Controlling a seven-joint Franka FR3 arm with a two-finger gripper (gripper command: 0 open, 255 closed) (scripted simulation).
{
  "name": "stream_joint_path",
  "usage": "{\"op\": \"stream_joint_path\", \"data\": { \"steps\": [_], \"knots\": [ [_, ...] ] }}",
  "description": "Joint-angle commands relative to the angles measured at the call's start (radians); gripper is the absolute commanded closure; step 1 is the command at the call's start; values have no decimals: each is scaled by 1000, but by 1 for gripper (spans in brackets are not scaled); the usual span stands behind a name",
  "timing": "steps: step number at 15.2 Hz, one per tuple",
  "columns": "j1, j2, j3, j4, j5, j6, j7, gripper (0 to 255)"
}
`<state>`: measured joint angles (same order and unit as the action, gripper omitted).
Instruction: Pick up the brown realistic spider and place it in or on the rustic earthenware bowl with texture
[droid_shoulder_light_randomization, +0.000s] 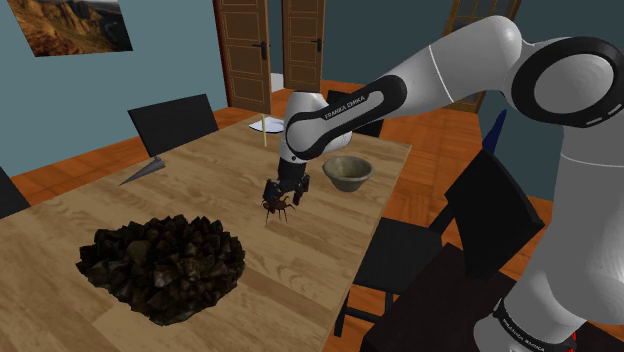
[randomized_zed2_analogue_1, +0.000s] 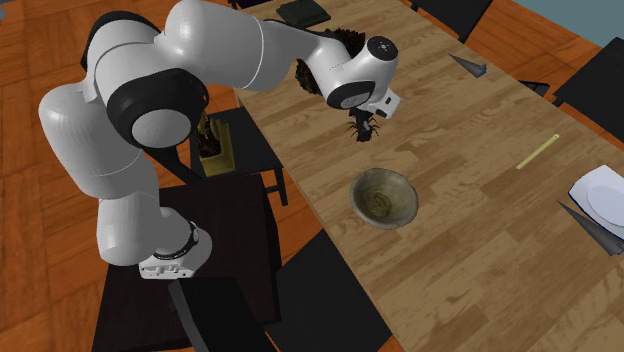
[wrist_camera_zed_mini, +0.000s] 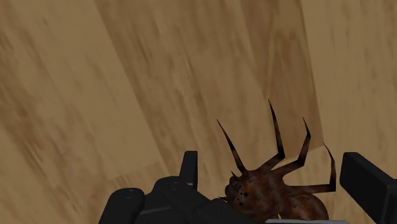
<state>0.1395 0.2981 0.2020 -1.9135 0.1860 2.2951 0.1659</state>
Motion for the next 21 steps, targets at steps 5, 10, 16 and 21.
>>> {"op": "stream_joint_path", "data": {
  "steps": [5, 10, 16, 21],
  "knots": [
    [0, 0, 0, 0, 0, 0, 0, 255],
    [0, 0, 0, 0, 0, 0, 0, 255],
    [-2, -38, 0, 33, -1, -69, 11, 255],
    [-4, -64, 0, 66, -3, -128, 21, 255]
  ]
}}
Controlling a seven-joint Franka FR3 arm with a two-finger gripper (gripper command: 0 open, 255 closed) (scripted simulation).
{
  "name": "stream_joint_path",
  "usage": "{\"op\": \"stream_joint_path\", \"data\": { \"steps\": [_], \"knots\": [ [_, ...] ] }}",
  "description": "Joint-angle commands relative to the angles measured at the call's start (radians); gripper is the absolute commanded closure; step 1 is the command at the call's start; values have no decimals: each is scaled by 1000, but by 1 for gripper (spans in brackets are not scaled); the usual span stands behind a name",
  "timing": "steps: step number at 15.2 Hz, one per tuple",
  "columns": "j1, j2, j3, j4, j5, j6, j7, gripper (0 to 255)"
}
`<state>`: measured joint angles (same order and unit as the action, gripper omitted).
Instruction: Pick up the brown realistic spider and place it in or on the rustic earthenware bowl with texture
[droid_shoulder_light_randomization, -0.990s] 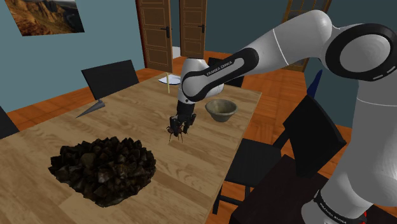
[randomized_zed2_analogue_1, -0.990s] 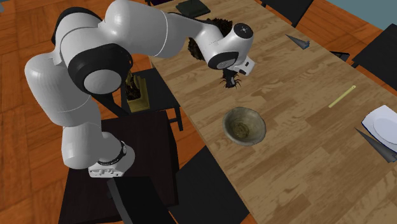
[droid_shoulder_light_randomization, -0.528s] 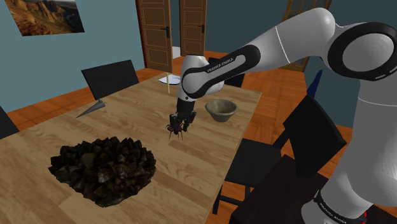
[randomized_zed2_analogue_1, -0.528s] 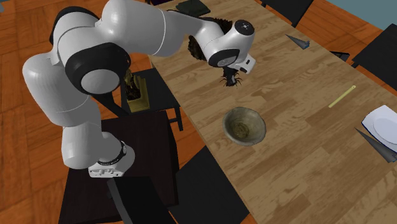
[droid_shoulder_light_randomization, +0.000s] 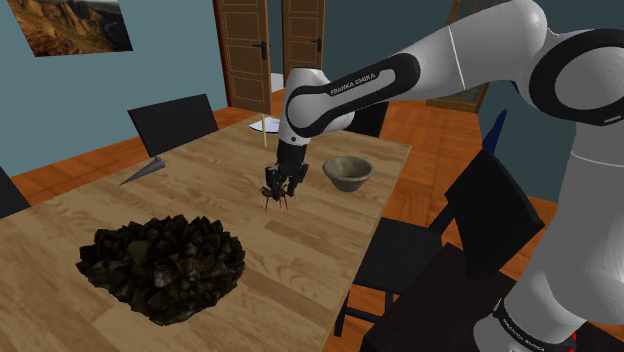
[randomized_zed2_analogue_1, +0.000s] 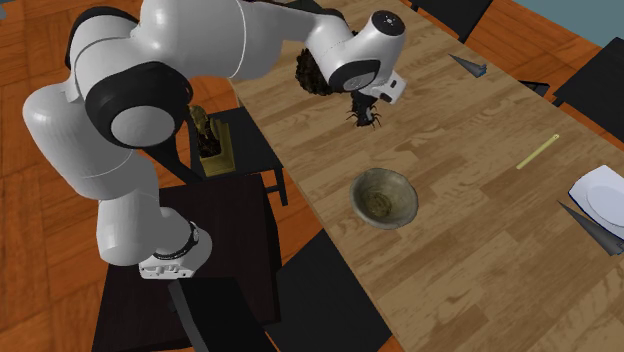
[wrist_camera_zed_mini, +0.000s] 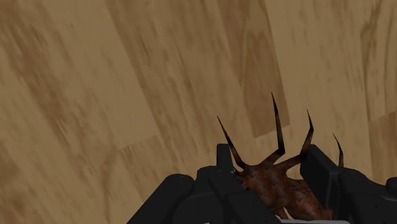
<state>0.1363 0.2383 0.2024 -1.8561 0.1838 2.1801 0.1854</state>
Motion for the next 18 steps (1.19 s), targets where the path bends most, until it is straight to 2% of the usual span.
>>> {"op": "stream_joint_path", "data": {
  "steps": [1, 18],
  "knots": [
    [-1, -9, -1, 16, -1, -25, 3, 255],
    [-5, -61, -2, 178, -9, -235, 38, 255]
  ]
}}
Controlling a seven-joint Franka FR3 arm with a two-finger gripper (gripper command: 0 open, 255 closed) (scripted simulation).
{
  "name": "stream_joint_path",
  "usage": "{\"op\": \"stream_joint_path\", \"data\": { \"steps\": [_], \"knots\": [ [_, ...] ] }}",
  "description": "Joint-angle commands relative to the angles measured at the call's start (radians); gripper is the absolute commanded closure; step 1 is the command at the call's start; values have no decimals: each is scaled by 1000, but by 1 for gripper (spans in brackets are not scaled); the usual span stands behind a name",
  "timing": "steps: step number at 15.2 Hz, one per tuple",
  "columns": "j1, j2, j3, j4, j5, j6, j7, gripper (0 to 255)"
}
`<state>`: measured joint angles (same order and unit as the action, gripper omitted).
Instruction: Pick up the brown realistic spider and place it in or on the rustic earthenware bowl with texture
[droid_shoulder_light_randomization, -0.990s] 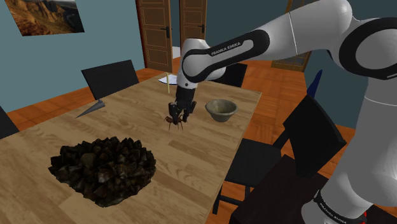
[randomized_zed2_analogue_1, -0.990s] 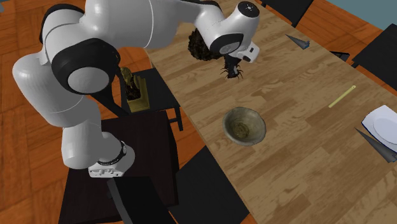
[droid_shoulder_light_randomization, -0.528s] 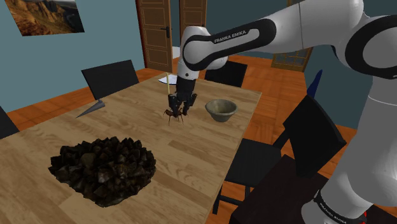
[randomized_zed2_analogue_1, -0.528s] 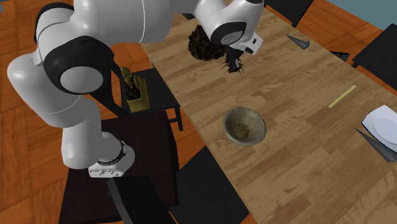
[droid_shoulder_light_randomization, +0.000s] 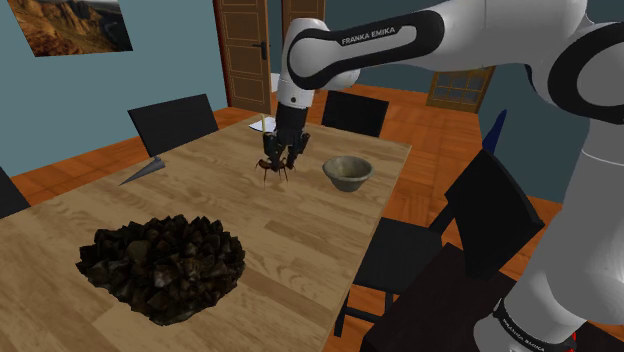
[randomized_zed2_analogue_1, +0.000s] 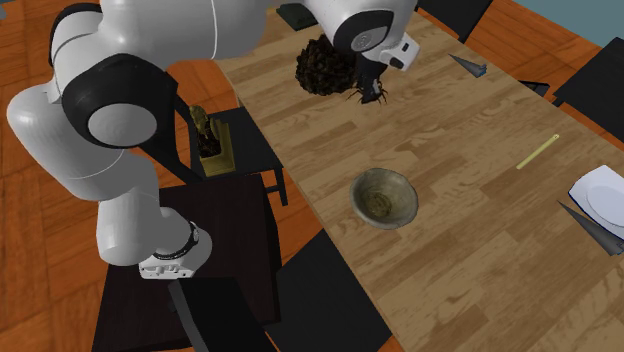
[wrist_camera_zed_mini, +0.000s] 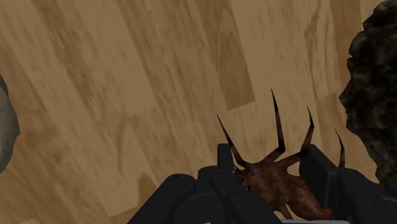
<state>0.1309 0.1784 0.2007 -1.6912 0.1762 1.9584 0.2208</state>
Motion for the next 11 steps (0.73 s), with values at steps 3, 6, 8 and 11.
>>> {"op": "stream_joint_path", "data": {
  "steps": [3, 6, 8, 11],
  "knots": [
    [0, -4, 0, 49, -3, -52, 9, 255],
    [-28, -42, -16, 8, 11, -57, -37, 255],
    [-55, -76, -34, -31, 23, -62, -84, 255],
    [-93, -121, -64, -78, 37, -72, -154, 255]
  ]
}}
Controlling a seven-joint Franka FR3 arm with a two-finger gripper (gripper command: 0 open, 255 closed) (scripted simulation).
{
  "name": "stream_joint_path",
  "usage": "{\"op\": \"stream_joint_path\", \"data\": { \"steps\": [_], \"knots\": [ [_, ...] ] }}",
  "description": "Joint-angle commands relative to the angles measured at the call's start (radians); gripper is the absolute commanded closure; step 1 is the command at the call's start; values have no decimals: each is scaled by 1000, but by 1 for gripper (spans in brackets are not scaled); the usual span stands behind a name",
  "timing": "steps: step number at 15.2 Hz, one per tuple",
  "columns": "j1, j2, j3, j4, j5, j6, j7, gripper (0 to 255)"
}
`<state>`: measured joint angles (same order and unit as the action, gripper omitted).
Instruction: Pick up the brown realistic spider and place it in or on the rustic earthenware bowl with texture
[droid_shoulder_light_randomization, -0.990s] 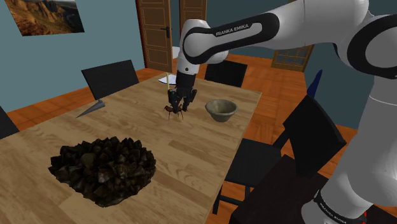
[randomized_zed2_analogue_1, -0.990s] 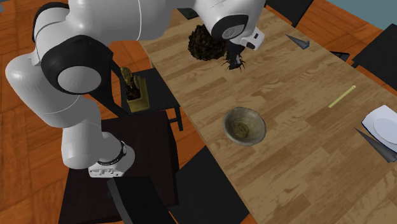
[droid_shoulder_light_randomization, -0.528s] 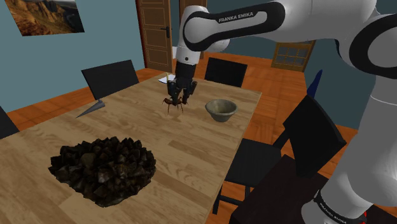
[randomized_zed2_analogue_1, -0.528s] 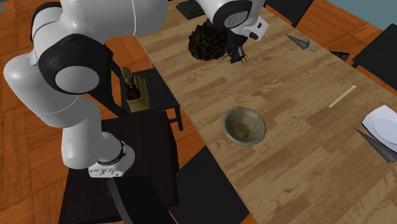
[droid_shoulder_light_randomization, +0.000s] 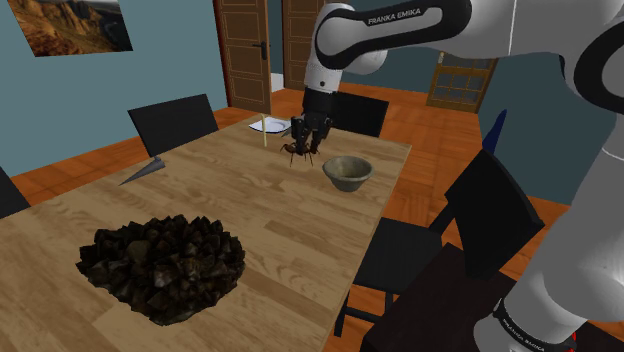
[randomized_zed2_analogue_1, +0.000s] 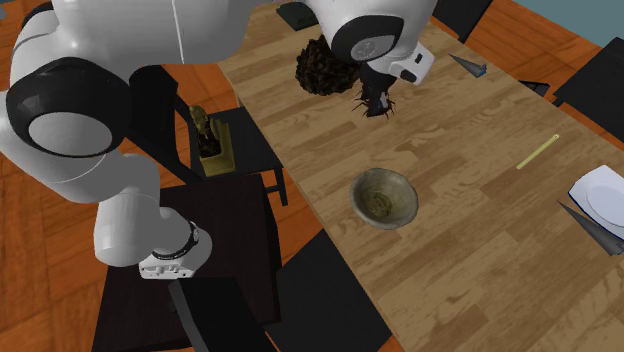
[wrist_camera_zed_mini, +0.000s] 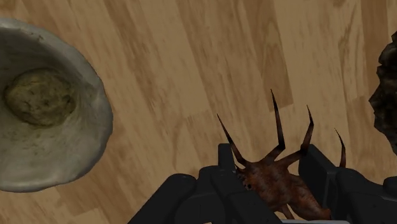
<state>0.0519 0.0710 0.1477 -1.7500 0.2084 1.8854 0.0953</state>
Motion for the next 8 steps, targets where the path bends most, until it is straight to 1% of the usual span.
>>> {"op": "stream_joint_path", "data": {
  "steps": [1, 8],
  "knots": [
    [-26, -26, -22, -33, 9, -4, -52, 255],
    [-109, -89, -102, -91, 20, -45, -213, 255]
  ]
}}
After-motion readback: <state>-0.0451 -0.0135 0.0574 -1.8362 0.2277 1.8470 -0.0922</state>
